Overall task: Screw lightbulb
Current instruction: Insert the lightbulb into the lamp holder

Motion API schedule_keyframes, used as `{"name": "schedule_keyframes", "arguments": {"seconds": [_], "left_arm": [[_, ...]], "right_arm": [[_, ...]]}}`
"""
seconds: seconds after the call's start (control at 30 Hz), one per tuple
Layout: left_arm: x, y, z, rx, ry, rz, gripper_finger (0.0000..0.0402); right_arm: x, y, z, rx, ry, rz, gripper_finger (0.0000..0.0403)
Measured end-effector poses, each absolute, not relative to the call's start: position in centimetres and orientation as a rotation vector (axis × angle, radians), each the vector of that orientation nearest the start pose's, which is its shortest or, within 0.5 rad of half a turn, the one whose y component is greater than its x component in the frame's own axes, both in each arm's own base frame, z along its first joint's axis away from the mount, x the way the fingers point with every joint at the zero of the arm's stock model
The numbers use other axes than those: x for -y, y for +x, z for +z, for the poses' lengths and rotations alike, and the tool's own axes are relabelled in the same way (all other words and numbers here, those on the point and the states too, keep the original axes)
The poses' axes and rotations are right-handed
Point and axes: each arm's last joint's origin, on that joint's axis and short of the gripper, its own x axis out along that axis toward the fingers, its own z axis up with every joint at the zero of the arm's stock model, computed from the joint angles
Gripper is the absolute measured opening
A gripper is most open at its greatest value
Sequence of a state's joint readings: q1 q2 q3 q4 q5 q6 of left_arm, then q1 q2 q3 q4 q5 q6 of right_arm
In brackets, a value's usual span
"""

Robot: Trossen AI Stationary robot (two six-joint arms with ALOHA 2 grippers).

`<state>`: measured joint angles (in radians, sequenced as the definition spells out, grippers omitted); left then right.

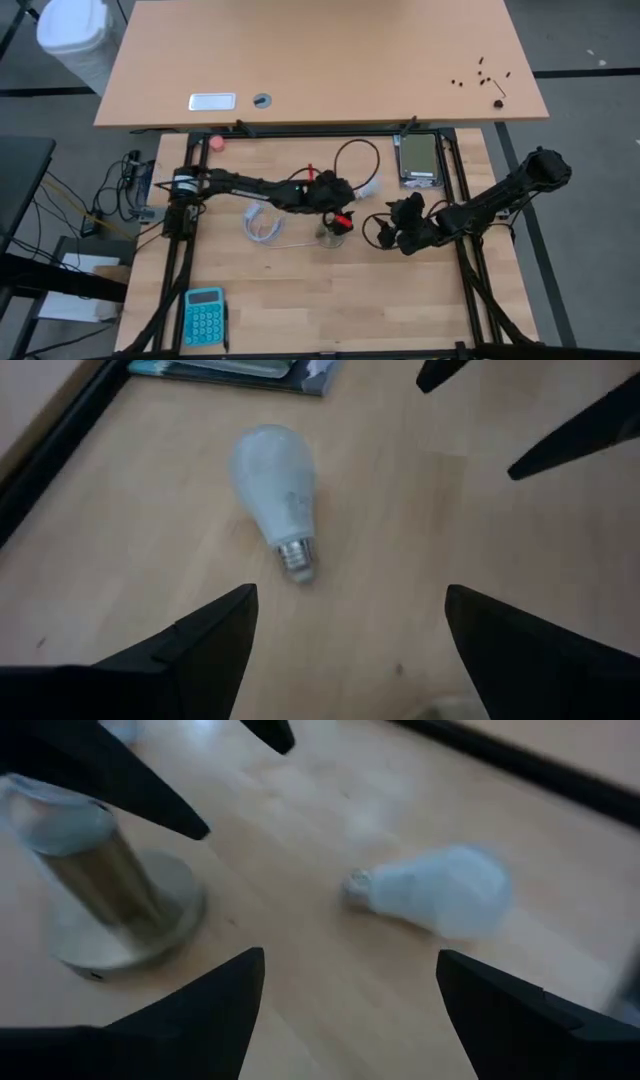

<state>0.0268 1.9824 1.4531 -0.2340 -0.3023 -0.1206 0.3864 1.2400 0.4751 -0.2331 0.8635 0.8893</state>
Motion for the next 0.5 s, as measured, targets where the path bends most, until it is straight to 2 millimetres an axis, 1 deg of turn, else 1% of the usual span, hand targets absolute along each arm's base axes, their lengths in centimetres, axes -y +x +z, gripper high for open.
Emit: {"name": "schedule_keyframes", "arguments": {"seconds": [0.13, 0.27, 0.43, 0.5], "left_arm": [[-3.4, 45.3, 19.3, -0.762, 0.003, 0.328, 0.0328], [-5.1, 46.7, 18.0, -0.771, -0.008, 0.312, 0.0327], [-6.9, 48.2, 17.4, -0.721, 0.038, 0.352, 0.0327], [-8.0, 48.4, 17.0, -0.711, 0.03, 0.371, 0.0327]], "right_arm": [[-5.8, 18.8, 15.1, -0.58, 0.279, -0.734, 0.0309], [-6.2, 18.6, 15.0, -0.58, 0.271, -0.721, 0.0309], [-6.6, 18.4, 15.1, -0.548, 0.248, -0.725, 0.0309], [-6.7, 18.4, 15.2, -0.532, 0.245, -0.727, 0.0309]]}}
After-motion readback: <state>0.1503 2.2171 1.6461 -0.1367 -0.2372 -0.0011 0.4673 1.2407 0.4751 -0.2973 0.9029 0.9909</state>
